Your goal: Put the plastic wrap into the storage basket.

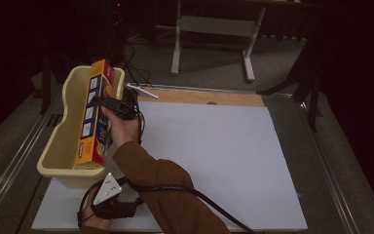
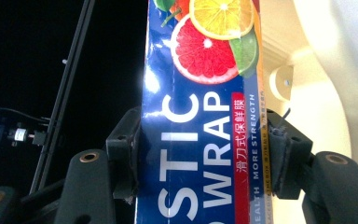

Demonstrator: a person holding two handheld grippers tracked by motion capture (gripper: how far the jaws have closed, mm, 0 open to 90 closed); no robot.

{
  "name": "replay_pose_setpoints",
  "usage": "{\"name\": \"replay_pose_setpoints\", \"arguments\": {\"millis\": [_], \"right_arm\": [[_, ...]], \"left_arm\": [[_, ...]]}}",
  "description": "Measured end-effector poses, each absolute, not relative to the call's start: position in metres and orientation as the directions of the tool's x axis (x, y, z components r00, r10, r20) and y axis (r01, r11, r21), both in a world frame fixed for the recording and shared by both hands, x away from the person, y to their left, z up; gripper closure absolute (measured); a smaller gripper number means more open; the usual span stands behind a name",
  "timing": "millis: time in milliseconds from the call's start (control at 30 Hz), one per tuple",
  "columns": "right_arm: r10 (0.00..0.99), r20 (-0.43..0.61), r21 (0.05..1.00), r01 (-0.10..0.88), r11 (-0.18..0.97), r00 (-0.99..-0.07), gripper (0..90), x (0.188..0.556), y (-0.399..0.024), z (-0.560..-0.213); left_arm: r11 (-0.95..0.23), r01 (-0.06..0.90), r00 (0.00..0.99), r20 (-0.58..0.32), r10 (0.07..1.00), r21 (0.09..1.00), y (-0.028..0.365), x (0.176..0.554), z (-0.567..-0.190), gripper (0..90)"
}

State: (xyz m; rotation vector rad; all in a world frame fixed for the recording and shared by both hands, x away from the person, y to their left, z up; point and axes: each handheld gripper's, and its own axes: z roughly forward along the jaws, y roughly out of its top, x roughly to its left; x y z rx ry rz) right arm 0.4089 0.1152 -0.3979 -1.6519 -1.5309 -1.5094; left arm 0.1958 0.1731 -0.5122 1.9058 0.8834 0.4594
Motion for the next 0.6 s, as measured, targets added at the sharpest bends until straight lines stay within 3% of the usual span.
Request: {"name": "replay_pose_setpoints", "arguments": {"millis": [267, 433, 600], "right_arm": [[0.443, 0.87, 0.368, 0.882, -0.294, -0.215, 38.9, 0.408, 0.116, -0.396], [0.501, 0.822, 0.437, 0.864, -0.25, -0.271, 33.1, 0.405, 0.119, -0.394], [0.434, 0.847, 0.44, 0.862, -0.253, -0.305, 32.4, 0.404, 0.116, -0.379]], "left_arm": [[-0.286, 0.385, 0.669, -0.052, 0.741, 0.877, 0.173, 0.196, -0.512, 19.1], [-0.289, 0.385, 0.669, -0.049, 0.742, 0.877, 0.173, 0.196, -0.512, 19.1], [-0.295, 0.388, 0.669, -0.047, 0.742, 0.873, 0.173, 0.196, -0.513, 19.1]]}}
